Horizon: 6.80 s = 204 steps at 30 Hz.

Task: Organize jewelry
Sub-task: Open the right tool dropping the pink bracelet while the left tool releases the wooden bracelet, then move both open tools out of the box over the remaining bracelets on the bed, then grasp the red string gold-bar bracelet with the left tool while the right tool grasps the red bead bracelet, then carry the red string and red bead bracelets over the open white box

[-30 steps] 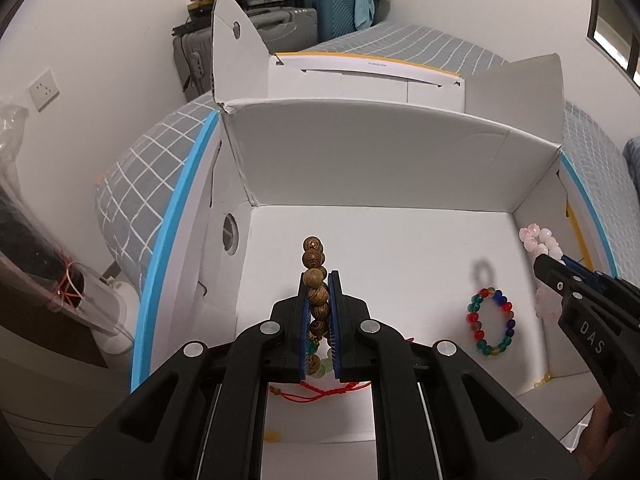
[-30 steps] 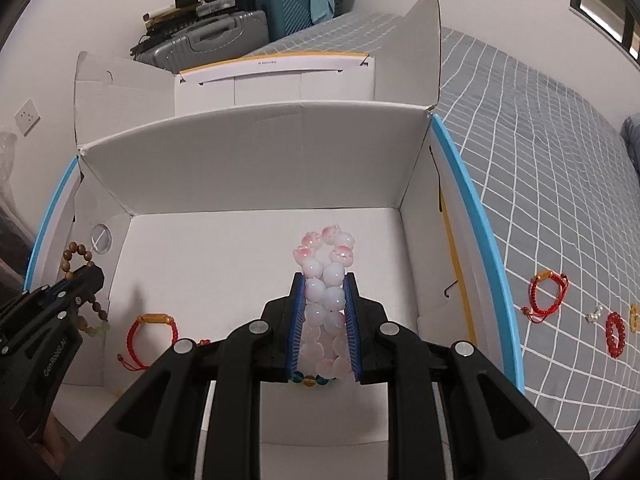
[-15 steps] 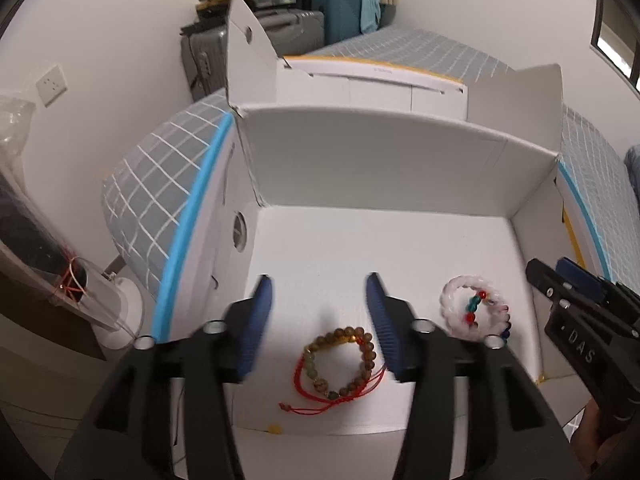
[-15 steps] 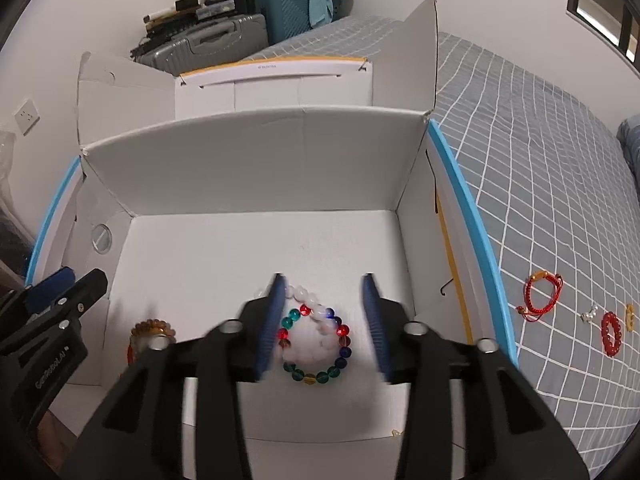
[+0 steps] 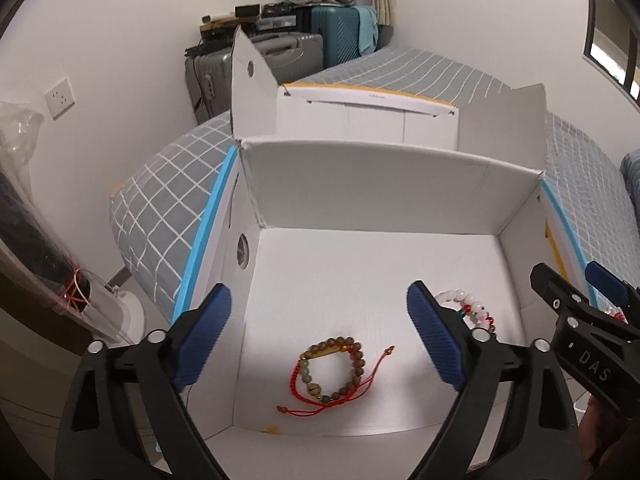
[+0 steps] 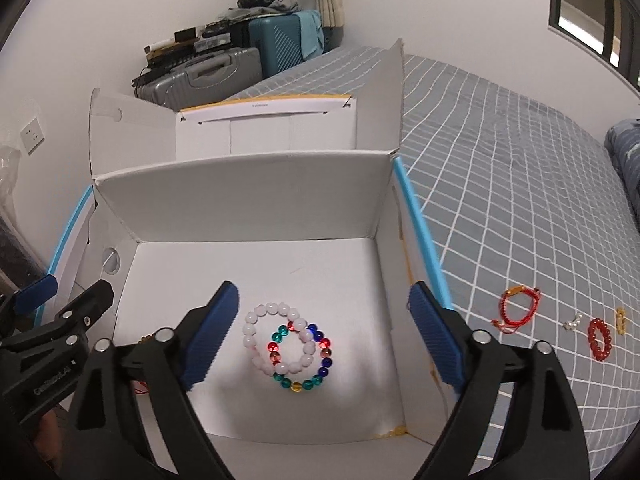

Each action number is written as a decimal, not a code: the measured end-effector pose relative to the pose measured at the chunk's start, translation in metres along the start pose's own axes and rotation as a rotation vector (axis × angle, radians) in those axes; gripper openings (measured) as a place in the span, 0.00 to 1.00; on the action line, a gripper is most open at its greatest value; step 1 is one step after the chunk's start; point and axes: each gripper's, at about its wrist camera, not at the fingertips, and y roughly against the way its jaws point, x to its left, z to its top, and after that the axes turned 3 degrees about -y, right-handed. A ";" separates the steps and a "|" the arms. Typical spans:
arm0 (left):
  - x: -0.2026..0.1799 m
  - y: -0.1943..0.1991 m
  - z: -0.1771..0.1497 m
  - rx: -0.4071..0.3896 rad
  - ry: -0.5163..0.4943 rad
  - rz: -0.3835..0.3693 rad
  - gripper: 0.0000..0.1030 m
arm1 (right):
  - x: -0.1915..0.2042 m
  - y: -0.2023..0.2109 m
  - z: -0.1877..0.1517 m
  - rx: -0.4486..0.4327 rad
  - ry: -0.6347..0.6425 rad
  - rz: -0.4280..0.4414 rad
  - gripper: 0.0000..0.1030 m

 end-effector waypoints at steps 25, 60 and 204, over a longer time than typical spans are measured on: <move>-0.101 0.056 0.000 -0.097 -0.120 -0.117 0.95 | -0.113 0.083 -0.007 -0.121 -0.113 -0.064 0.93; -0.377 -0.038 -0.005 0.073 -0.421 -0.307 0.94 | -0.361 0.037 -0.052 0.035 -0.350 -0.313 0.93; -0.102 0.013 0.031 0.007 -0.111 -0.120 0.06 | -0.095 0.033 0.024 0.002 -0.071 -0.041 0.12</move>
